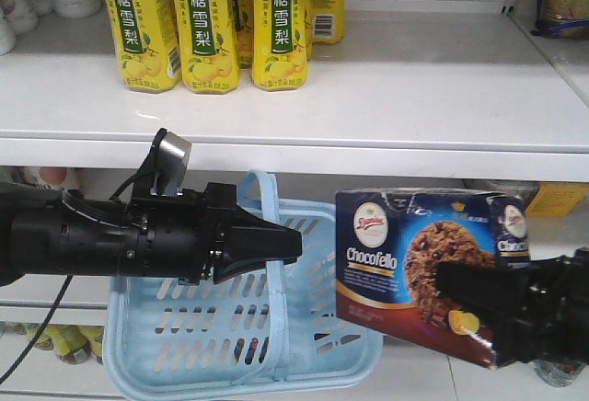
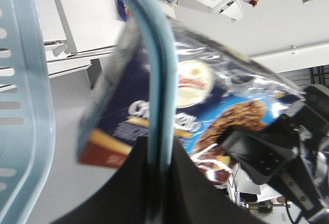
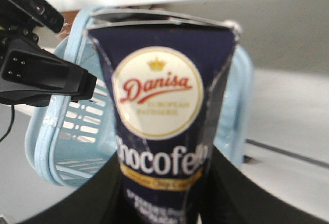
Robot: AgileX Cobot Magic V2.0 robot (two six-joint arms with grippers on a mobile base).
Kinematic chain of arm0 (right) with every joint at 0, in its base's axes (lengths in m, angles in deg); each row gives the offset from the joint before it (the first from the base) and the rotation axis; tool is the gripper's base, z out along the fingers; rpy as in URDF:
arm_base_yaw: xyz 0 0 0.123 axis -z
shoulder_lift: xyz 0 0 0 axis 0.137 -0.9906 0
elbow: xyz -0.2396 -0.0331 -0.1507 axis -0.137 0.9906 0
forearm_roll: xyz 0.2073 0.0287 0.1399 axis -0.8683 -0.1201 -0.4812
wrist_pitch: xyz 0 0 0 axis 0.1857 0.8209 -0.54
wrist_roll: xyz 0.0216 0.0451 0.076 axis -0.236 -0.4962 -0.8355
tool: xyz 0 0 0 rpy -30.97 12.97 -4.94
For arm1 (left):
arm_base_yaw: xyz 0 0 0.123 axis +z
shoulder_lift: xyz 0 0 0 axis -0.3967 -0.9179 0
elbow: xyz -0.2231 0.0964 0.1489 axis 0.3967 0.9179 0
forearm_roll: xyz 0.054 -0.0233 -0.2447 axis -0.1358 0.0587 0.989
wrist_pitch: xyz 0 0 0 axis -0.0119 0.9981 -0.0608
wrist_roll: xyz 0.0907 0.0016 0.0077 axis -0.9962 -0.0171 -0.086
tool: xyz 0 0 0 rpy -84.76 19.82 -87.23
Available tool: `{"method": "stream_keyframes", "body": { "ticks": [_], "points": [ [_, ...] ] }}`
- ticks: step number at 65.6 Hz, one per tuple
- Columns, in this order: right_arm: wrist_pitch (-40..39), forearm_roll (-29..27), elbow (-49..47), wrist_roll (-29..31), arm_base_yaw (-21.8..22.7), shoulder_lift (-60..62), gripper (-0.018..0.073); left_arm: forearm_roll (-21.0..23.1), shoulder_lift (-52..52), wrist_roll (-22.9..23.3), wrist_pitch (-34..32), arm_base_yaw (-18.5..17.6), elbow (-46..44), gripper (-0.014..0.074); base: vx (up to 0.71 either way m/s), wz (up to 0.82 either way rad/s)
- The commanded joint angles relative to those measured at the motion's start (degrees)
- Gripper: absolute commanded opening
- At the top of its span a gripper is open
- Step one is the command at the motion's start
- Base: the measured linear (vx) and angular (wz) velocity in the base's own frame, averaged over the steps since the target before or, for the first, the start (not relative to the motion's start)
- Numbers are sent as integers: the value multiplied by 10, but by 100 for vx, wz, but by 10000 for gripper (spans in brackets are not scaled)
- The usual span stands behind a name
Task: Left arm holds basket, right arm returns cookies
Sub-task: 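Lift the box out of the basket with the right gripper toward the upper shelf, then lower the box onto the upper shelf and open the right gripper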
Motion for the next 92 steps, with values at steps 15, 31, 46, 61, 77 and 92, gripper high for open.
{"method": "stream_keyframes", "body": {
  "ticks": [15, 31, 46, 61, 77, 92],
  "points": [
    [80, 164, -189, -92, 55, 29, 151, 62, 23, -4, 30, -2, -19, -3, 0, 0],
    [30, 240, -289, -106, 55, -6, 151, 62, 23, -4, 30, -2, -19, -3, 0, 0],
    [-129, 310, -298, -107, 55, -36, 151, 62, 23, -4, 30, -2, -19, -3, 0, 0],
    [-224, 356, -298, -159, 55, -111, 151, 62, 23, -4, 30, -2, -19, -3, 0, 0],
    [-315, 365, -298, -159, 64, -191, 151, 62, 23, -4, 30, -2, -19, -3, 0, 0],
    [-350, 359, -299, -156, 92, -237, 157, 62, 23, -4, 30, -2, -19, -3, 0, 0]
  ]
}}
